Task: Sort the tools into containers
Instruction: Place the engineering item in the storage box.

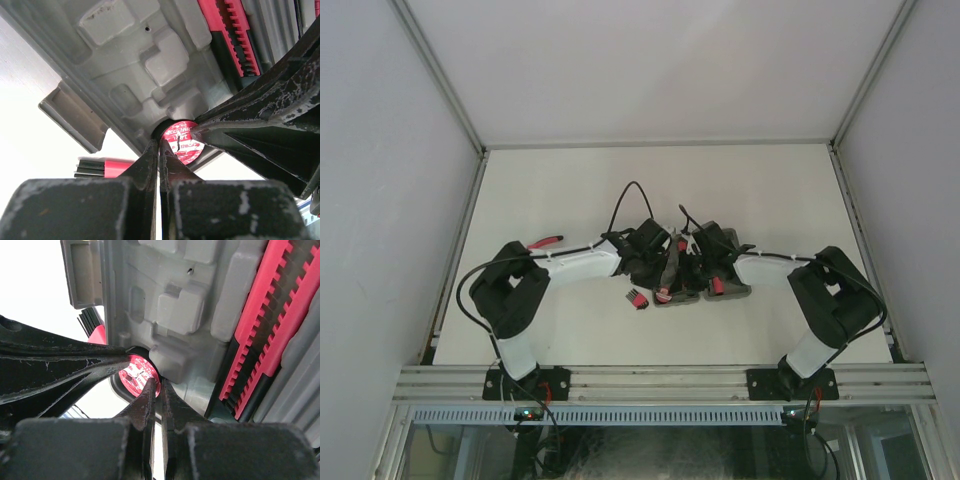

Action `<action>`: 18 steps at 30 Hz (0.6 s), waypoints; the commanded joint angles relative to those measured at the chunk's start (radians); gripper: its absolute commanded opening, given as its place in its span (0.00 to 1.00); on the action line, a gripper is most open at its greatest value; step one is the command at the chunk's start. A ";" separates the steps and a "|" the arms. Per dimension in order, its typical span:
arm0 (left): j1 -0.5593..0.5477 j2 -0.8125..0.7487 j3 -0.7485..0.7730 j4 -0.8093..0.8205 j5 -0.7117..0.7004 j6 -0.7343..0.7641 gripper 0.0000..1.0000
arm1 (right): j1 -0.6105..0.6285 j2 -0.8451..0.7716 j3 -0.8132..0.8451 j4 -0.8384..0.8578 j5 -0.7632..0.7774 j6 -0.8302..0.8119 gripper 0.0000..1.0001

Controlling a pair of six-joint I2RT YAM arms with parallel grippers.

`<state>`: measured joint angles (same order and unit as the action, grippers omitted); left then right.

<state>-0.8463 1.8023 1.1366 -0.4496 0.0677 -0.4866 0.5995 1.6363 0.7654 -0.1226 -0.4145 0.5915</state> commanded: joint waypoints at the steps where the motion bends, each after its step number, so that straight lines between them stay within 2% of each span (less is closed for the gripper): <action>1: -0.002 0.117 -0.063 -0.067 -0.092 0.014 0.00 | 0.014 0.055 -0.025 -0.021 0.102 -0.004 0.00; 7: -0.002 0.150 -0.077 -0.054 -0.090 0.007 0.00 | 0.028 0.075 -0.037 -0.026 0.120 -0.011 0.00; 13: -0.002 0.120 -0.098 -0.046 -0.102 0.005 0.00 | 0.027 -0.032 -0.058 0.064 0.042 -0.032 0.00; 18: -0.002 0.080 -0.076 -0.061 -0.121 0.003 0.00 | 0.007 -0.129 -0.058 0.107 -0.005 -0.022 0.10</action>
<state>-0.8459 1.7988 1.1225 -0.4244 0.0597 -0.4900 0.6121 1.5887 0.7139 -0.0547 -0.3988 0.5850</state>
